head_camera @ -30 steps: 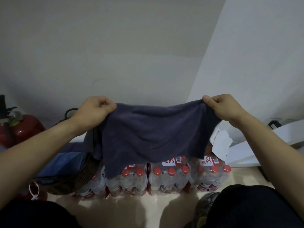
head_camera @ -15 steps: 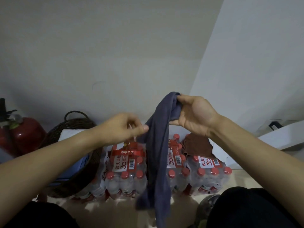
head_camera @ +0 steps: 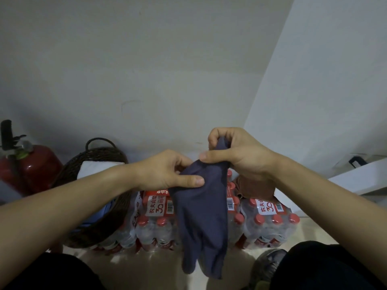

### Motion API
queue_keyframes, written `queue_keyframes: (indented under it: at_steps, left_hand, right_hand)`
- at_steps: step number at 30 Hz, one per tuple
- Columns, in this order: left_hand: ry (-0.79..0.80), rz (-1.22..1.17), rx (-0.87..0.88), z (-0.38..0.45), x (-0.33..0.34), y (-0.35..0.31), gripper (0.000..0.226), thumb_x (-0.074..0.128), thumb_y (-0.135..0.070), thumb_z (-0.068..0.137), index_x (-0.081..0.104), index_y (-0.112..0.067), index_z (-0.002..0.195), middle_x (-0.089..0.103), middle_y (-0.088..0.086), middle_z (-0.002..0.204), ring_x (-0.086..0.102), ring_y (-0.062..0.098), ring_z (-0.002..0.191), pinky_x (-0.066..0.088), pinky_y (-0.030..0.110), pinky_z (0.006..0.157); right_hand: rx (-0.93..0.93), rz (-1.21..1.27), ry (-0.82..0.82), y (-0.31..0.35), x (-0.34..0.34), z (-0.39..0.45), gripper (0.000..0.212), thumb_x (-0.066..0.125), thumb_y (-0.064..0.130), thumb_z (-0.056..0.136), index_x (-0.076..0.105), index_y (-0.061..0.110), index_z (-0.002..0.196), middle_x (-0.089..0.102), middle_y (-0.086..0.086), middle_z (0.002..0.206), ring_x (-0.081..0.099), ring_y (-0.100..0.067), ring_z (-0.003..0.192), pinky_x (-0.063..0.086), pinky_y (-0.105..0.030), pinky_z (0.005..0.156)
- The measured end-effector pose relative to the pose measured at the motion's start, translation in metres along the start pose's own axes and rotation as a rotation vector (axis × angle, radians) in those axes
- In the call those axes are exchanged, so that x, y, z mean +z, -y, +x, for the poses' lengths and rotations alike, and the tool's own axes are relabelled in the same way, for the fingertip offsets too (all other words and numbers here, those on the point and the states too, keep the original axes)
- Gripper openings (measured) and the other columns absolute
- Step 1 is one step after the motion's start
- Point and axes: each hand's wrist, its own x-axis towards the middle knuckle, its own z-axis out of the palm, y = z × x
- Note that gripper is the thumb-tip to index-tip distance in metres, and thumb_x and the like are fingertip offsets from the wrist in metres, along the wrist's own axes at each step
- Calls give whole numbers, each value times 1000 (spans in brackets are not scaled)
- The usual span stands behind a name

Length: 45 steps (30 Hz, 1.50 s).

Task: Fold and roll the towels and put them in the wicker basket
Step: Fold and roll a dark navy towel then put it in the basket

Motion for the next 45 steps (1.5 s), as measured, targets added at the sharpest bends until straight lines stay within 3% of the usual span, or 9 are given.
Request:
queue_keyframes:
  at_steps: [6, 11, 17, 21, 25, 32, 36, 40, 45]
  left_hand:
    - [-26, 40, 36, -7, -4, -6, 22, 80, -26, 74, 66, -10, 74, 65, -6, 66, 59, 4, 63, 45, 16, 59]
    - [-108, 136, 72, -7, 1, -4, 41, 86, -14, 69, 46, -12, 63, 44, -8, 53, 40, 5, 50, 32, 17, 47]
    - [-119, 70, 72, -8, 0, -1, 33, 84, -15, 71, 52, -11, 77, 54, -8, 58, 50, 5, 54, 39, 17, 50]
    - [-106, 97, 87, -13, -12, 3, 31, 80, -23, 77, 64, -8, 99, 73, 6, 87, 68, 21, 80, 55, 37, 70]
    - [43, 279, -49, -23, -27, 19, 20, 76, -42, 77, 71, -22, 78, 68, -12, 73, 62, 4, 69, 51, 28, 65]
    - [88, 365, -145, -27, -40, 45, 17, 78, -36, 79, 71, -24, 88, 74, -13, 84, 68, 3, 78, 52, 21, 68]
    - [8, 516, -178, -30, -50, 54, 22, 81, -32, 76, 61, -26, 69, 63, -14, 63, 58, 5, 61, 45, 24, 59]
    - [111, 298, -207, -38, -52, 49, 11, 80, -34, 78, 71, -28, 81, 74, -5, 83, 69, 11, 76, 51, 25, 67]
    - [135, 312, -286, -35, -38, 56, 27, 79, -42, 76, 72, -17, 85, 75, -3, 86, 71, 15, 81, 56, 33, 74]
  right_hand:
    - [101, -462, 171, 15, -14, -10, 24, 74, -9, 76, 66, 10, 89, 65, -8, 83, 59, -17, 73, 51, -31, 69]
    - [291, -654, 217, 10, -9, -12, 11, 64, -4, 84, 68, 3, 92, 65, -14, 79, 59, -23, 72, 49, -33, 66]
    - [236, -213, 137, 8, -10, -15, 15, 52, -7, 87, 65, 1, 90, 62, -16, 85, 56, -26, 81, 45, -34, 71]
    - [356, 268, 62, 4, -7, -18, 27, 44, -2, 81, 69, -1, 92, 66, -21, 86, 60, -30, 72, 46, -30, 64]
    - [326, 213, 144, -2, -14, -28, 34, 47, 1, 95, 67, 15, 70, 51, 7, 47, 28, -4, 35, 11, -30, 53]
    - [454, 242, 145, -16, -36, -41, 27, 43, -5, 93, 69, 2, 88, 34, 0, 43, 29, -8, 36, 57, -35, 57]
    - [620, -69, 219, -24, -61, -50, 10, 50, -11, 88, 58, -8, 93, 30, -5, 49, 42, -16, 38, 58, -38, 62]
    - [746, -301, 279, -38, -79, -55, 16, 57, -9, 84, 56, -17, 98, 36, -21, 77, 46, -21, 54, 57, -34, 65]
    - [752, -336, 331, -54, -97, -58, 21, 63, -9, 84, 70, 7, 72, 63, -8, 70, 60, -15, 64, 49, -22, 63]
